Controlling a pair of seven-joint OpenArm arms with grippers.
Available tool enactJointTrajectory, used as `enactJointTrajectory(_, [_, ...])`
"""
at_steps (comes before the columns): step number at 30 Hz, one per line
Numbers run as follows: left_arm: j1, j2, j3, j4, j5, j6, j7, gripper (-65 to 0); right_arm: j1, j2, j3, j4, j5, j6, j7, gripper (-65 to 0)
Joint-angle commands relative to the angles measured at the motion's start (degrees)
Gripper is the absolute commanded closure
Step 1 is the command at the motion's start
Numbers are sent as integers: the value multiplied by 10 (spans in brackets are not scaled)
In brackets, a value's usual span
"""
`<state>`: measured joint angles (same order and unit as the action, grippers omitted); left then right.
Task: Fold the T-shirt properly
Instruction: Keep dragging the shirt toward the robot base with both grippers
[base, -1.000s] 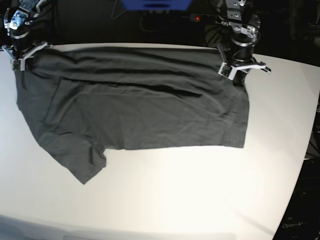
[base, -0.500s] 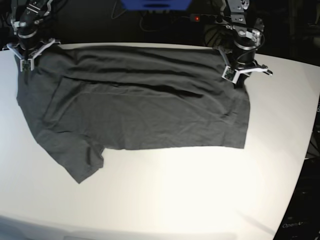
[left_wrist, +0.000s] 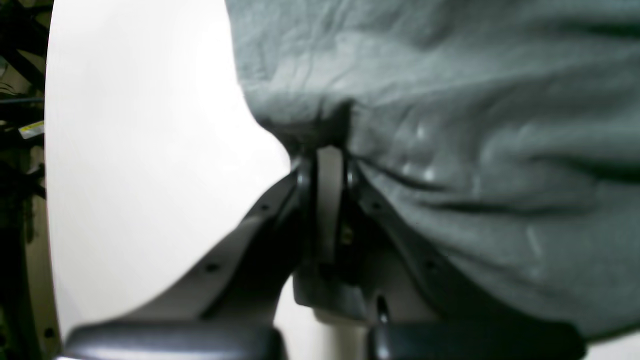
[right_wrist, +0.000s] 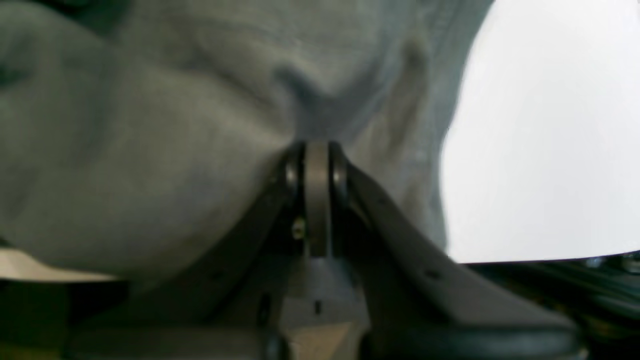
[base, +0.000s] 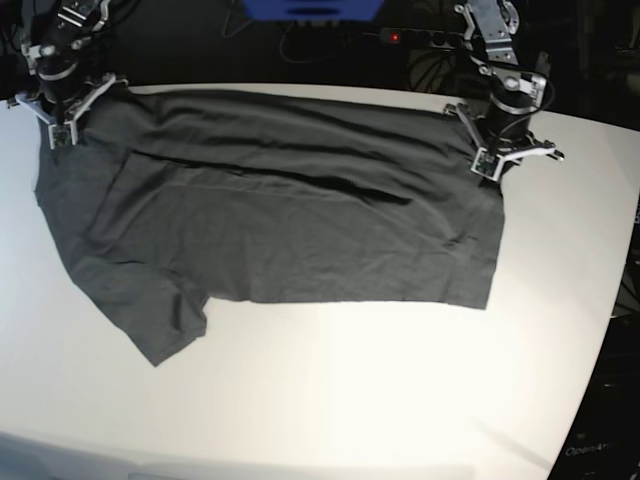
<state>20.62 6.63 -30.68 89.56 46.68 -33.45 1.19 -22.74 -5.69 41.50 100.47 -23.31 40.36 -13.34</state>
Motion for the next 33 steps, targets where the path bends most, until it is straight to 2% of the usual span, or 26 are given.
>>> enactJointTrajectory(1, [16, -1, -7, -19, 48, -28, 92, -24, -2, 5, 1, 22, 8, -4, 13, -1])
enactJointTrajectory(8, [35, -1, -8, -18, 48, -28, 92, -24, -3, 1, 21, 82, 8, -4, 13, -1])
enactJointTrajectory(16, [54, 0, -10, -7, 48, -28, 92, -24, 1, 1, 40, 84, 8, -4, 13, -1])
enactJointTrajectory(19, [54, 4, -35, 10, 47, -29, 91, -24, 1, -1, 37, 84, 9, -4, 13, -1])
enactJointTrajectory(22, [48, 4, -40, 22, 47, -63, 91, -24, 1, -10, 35, 83, 9, -4, 13, -1])
enactJointTrajectory(33, [16, 17, -41, 46, 48, -65, 96, -24, 0, -11, 31, 83, 9, -4, 13, -1])
